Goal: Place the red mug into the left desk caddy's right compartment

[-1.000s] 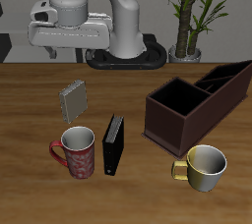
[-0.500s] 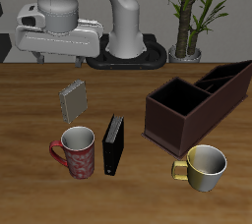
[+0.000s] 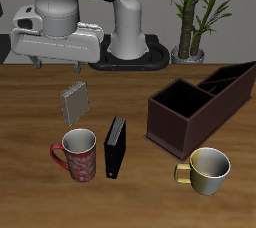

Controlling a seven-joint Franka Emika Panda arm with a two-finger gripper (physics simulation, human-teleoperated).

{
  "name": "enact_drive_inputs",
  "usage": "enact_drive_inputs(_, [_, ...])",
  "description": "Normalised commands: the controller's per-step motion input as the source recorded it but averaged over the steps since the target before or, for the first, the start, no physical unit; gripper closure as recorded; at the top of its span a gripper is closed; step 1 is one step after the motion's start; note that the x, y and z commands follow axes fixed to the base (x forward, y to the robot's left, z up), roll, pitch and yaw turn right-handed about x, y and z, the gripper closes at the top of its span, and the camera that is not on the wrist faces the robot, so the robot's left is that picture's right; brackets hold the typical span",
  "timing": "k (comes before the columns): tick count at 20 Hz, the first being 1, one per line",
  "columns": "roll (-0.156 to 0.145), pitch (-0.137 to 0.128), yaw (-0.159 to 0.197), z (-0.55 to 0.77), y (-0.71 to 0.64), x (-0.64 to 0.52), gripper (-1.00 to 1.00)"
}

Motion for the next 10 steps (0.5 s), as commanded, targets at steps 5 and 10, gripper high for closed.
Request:
enact_drive_inputs(5, [-0.041,-0.004,-0.032,0.02,-0.14,0.19,-1.0])
enact_drive_inputs(10, [-0.019,0.018,-0.03,-0.09,-0.08,0.14,-1.0])
